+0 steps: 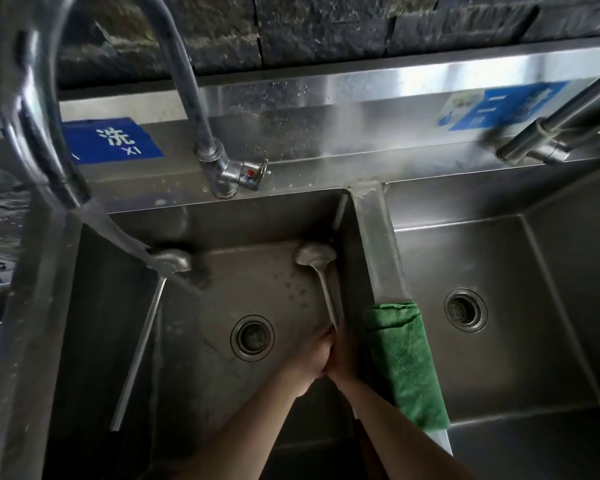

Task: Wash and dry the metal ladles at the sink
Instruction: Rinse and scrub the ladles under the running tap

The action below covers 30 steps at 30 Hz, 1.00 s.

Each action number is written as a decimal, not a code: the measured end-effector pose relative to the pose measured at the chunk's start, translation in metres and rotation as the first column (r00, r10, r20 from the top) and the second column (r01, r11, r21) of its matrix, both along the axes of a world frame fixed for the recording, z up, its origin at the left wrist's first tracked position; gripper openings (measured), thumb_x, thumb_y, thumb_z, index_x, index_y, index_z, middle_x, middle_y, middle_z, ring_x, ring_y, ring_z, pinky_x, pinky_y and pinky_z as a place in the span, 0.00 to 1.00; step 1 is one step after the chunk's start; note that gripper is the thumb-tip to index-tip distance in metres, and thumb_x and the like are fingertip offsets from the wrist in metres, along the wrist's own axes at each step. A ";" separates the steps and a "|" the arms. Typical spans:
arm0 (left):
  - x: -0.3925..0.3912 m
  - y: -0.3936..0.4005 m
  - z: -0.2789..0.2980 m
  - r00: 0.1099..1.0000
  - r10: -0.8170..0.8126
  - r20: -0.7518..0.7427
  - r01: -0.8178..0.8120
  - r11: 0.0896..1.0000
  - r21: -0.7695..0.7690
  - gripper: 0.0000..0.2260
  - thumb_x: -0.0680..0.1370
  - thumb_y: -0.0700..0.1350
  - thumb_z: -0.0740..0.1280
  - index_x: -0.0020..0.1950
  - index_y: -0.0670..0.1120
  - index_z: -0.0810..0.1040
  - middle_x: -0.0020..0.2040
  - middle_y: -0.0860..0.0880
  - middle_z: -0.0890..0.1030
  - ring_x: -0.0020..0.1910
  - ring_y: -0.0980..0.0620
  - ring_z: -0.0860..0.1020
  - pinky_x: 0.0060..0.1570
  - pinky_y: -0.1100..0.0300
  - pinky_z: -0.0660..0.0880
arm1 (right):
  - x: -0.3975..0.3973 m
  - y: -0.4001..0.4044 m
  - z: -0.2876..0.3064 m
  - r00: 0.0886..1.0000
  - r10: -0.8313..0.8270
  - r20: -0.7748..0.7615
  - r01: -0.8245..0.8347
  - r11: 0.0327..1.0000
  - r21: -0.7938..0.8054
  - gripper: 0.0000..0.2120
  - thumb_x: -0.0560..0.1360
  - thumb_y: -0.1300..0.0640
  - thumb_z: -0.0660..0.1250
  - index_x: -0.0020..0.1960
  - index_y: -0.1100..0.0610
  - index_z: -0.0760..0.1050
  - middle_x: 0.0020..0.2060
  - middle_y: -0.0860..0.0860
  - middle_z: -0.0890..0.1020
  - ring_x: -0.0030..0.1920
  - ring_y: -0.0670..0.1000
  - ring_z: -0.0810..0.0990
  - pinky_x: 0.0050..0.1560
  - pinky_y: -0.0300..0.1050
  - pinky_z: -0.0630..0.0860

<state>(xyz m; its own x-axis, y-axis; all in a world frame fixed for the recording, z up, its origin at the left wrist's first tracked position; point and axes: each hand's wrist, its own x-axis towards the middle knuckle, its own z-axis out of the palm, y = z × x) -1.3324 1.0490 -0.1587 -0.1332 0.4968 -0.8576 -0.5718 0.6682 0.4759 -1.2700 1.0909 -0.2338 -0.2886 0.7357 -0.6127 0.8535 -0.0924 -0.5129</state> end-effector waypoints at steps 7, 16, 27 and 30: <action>0.003 0.001 -0.008 0.993 -0.012 -0.115 0.011 1.000 -0.009 0.14 0.82 0.44 0.59 0.50 0.61 0.79 0.52 0.56 0.83 0.53 0.56 0.80 0.59 0.50 0.76 | 0.000 0.006 0.013 1.000 0.006 0.000 -0.006 1.000 -0.013 0.13 0.81 0.66 0.60 0.65 0.70 0.71 0.56 0.64 0.80 0.59 0.61 0.80 0.47 0.38 0.65; -0.007 -0.024 0.015 0.994 -0.043 -0.100 0.033 0.994 -0.102 0.10 0.80 0.52 0.61 0.57 0.55 0.80 0.53 0.51 0.81 0.51 0.53 0.79 0.50 0.54 0.79 | -0.002 0.012 0.034 1.000 0.008 -0.029 -0.009 0.998 -0.059 0.20 0.74 0.64 0.65 0.65 0.65 0.67 0.56 0.62 0.80 0.57 0.63 0.81 0.52 0.51 0.78; -0.039 -0.057 0.029 0.990 0.015 -0.142 -0.030 0.994 -0.103 0.19 0.84 0.49 0.55 0.76 0.54 0.65 0.72 0.53 0.70 0.62 0.54 0.76 0.58 0.53 0.78 | -0.009 0.018 0.069 0.967 0.220 0.127 -0.213 0.975 -0.067 0.22 0.79 0.60 0.61 0.72 0.64 0.64 0.67 0.63 0.74 0.67 0.62 0.76 0.65 0.51 0.75; -0.043 -0.062 0.031 0.990 0.029 -0.139 -0.043 0.994 -0.099 0.19 0.84 0.49 0.55 0.77 0.54 0.65 0.73 0.52 0.69 0.63 0.53 0.76 0.57 0.53 0.78 | -0.009 0.018 0.074 0.955 0.257 0.150 -0.250 0.966 -0.062 0.22 0.80 0.60 0.61 0.71 0.65 0.64 0.67 0.63 0.74 0.67 0.61 0.76 0.64 0.49 0.74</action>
<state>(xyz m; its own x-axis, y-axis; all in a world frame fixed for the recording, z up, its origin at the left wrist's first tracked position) -1.3750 0.9867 -0.1275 -0.2690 0.4011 -0.8756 -0.5306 0.6970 0.4823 -1.2787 1.1085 -0.1594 -0.3610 0.6234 -0.6936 0.9205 0.1190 -0.3722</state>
